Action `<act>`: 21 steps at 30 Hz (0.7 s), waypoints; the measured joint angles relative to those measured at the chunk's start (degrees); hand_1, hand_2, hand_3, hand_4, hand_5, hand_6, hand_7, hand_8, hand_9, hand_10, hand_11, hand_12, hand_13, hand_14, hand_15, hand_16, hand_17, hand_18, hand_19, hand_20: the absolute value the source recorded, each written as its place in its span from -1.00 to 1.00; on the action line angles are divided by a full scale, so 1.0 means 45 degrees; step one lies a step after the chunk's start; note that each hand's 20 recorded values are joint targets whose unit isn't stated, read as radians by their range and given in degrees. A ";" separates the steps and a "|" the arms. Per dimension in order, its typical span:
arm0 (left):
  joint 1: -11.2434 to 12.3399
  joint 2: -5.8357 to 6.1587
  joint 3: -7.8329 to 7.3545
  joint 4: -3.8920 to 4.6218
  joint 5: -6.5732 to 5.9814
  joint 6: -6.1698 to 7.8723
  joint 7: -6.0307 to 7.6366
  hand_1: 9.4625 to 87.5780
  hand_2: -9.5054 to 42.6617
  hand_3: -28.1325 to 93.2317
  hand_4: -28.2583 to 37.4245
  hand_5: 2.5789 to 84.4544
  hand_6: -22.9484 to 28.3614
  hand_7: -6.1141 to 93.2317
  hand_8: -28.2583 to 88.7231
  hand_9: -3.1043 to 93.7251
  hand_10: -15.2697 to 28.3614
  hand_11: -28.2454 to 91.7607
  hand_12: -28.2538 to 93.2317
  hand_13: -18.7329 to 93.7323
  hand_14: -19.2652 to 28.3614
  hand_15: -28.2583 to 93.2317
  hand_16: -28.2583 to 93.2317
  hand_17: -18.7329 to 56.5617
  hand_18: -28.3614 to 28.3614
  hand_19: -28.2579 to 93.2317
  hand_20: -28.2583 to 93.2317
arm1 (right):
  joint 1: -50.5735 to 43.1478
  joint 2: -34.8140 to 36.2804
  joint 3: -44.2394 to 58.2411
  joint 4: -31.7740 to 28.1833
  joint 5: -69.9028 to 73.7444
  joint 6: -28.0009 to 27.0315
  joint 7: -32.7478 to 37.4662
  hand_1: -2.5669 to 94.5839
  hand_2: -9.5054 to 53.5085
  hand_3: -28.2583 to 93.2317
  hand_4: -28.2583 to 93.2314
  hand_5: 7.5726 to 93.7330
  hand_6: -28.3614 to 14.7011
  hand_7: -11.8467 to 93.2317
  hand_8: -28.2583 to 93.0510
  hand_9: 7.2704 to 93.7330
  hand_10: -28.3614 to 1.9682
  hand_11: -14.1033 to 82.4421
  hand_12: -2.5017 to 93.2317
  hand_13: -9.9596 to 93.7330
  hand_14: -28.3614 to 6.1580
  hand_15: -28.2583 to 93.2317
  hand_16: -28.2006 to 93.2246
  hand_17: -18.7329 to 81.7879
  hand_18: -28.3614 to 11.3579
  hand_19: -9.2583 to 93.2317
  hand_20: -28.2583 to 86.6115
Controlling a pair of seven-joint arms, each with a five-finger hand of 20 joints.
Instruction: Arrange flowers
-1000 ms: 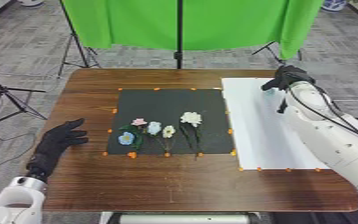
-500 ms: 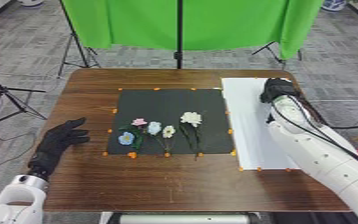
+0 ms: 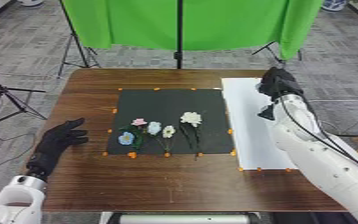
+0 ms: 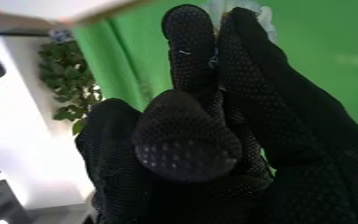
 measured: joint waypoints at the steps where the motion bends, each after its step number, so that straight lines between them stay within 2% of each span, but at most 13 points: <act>1: 0.0017 0.0000 -0.0012 -0.0008 0.0000 -0.0002 -0.0003 -0.68 0.05 0.43 -1.00 -0.07 0.07 -0.63 -0.63 -0.01 0.38 -0.15 -0.33 0.03 0.67 -0.06 -0.56 -0.40 0.53 -0.31 -0.28 | -0.0316 0.0025 0.0387 -0.0576 0.0037 0.0054 -0.0004 0.34 -1.00 0.44 -0.80 0.63 0.22 -0.34 -0.38 0.90 0.24 -0.51 -0.07 0.96 0.62 0.45 0.08 0.67 -0.21 1.00 0.47; 6: 0.0071 0.0001 -0.0056 -0.0062 0.0007 -0.0004 -0.0028 -0.68 0.05 0.43 -1.00 -0.07 0.07 -0.63 -0.63 -0.01 0.38 -0.15 -0.33 0.03 0.67 -0.06 -0.56 -0.40 0.53 -0.31 -0.28 | -0.1712 0.0029 0.1533 -0.3134 -0.0251 0.0325 -0.0240 0.34 -1.00 0.44 -0.79 0.63 0.22 -0.34 -0.38 0.90 0.24 -0.51 -0.06 0.96 0.62 0.45 0.08 0.67 -0.22 1.00 0.47; 10: 0.0091 0.0001 -0.0085 -0.0084 0.0064 -0.0016 -0.0050 -0.68 0.05 0.43 -1.00 -0.07 0.07 -0.63 -0.63 -0.01 0.38 -0.15 -0.33 0.03 0.67 -0.06 -0.56 -0.40 0.53 -0.31 -0.28 | -0.2688 -0.0116 0.1467 -0.4456 -0.1024 0.0353 -0.0686 0.33 -1.00 0.44 -0.79 0.63 0.24 -0.34 -0.38 0.89 0.24 -0.51 -0.06 0.96 0.62 0.45 0.09 0.66 -0.22 1.00 0.48; 21: 0.0072 0.0002 -0.0078 -0.0116 0.0260 -0.0141 -0.0095 -0.68 0.05 0.43 -1.00 -0.07 0.07 -0.63 -0.63 -0.01 0.38 -0.15 -0.33 0.03 0.67 -0.06 -0.56 -0.40 0.53 -0.31 -0.28 | -0.4862 -0.1178 0.1049 -0.4778 -0.1392 0.0405 -0.1128 0.27 -1.00 0.44 -0.78 0.57 0.25 -0.32 -0.38 0.84 0.23 -0.51 -0.04 0.94 0.60 0.46 0.09 0.65 -0.23 1.00 0.50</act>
